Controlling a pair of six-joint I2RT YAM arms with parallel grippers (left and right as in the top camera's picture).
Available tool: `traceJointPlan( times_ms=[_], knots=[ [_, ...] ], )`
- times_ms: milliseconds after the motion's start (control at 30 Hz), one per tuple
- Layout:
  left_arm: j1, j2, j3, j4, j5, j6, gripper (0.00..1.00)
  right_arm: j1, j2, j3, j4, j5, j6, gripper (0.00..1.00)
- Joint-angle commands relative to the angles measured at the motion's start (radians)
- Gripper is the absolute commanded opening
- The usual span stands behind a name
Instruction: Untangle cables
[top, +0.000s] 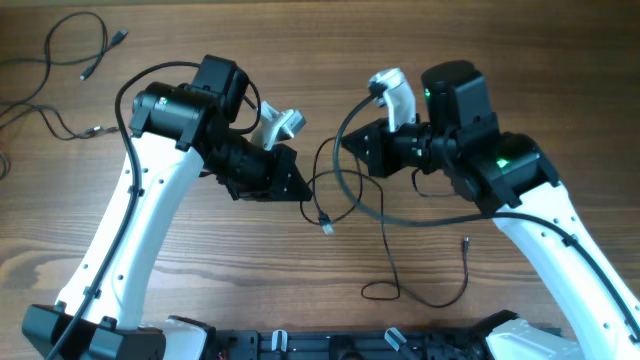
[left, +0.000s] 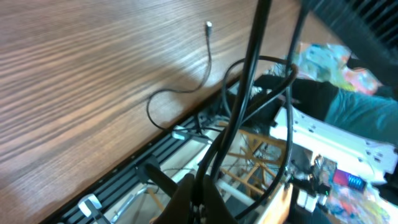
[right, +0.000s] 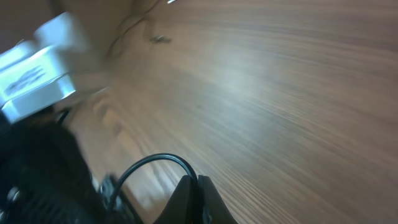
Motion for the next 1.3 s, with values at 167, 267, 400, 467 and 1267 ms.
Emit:
traceJointPlan(
  times_ms=[167, 267, 400, 467, 1267],
  knots=[
    [0.002, 0.006, 0.003, 0.014, -0.105, -0.103, 0.04, -0.106, 0.01, 0.018, 0.003, 0.173, 0.411, 0.04],
    [0.002, 0.006, 0.003, 0.019, -0.105, -0.103, 0.04, -0.106, 0.01, 0.018, -0.019, 0.224, 0.435, 0.04],
    [0.005, -0.003, 0.006, 0.072, -0.037, -0.102, 0.04, -0.106, 0.01, 0.018, -0.085, 0.322, 0.433, 0.11],
    [0.018, -0.018, 0.022, 0.1, -0.016, -0.103, 0.04, -0.106, 0.01, 0.018, -0.128, 0.385, 0.433, 0.42],
    [0.042, -0.062, 0.068, 0.205, 0.114, -0.323, 0.04, -0.106, 0.01, 0.018, -0.085, 0.11, 0.304, 0.91]
  ],
)
